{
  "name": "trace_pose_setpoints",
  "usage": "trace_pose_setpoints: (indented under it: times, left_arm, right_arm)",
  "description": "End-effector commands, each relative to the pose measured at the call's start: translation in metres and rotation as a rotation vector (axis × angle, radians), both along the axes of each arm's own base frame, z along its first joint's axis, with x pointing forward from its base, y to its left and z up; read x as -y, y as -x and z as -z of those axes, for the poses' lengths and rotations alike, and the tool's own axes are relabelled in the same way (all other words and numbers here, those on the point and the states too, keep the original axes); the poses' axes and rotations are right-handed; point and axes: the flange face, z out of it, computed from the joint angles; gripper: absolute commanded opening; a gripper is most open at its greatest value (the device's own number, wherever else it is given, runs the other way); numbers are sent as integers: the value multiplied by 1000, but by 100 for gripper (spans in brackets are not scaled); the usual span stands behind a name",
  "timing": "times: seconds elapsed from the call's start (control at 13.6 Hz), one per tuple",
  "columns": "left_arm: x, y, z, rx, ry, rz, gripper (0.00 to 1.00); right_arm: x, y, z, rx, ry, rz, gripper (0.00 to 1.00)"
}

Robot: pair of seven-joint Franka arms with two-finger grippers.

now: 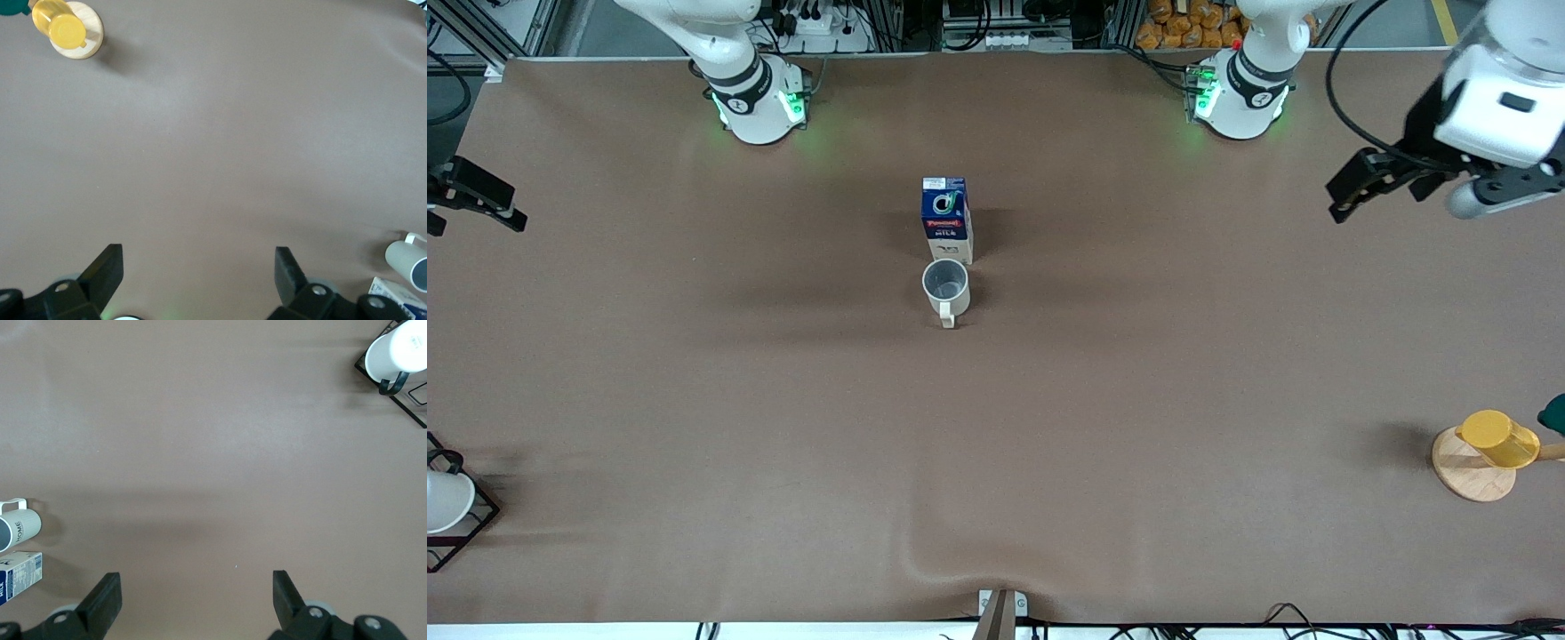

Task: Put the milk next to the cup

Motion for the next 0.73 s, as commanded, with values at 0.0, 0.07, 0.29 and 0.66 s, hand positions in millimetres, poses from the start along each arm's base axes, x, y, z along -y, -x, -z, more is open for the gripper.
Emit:
trace_pose_setpoints:
  times: [0.0,0.07,0.29,0.66]
  left_arm:
    - [-33,10,-10,5,9,47,100]
    - [-49,9,-11,6,10,58,100]
    - [-71,6,-11,6,24,36,100]
    - [-76,7,-4,-39,36,38,100]
  right_arm:
    - [2,5,-1,9,14,15,100]
    - [2,5,-1,9,14,15,100]
    - [1,5,-1,9,14,14,100]
    - [2,3,0,17,14,16,100]
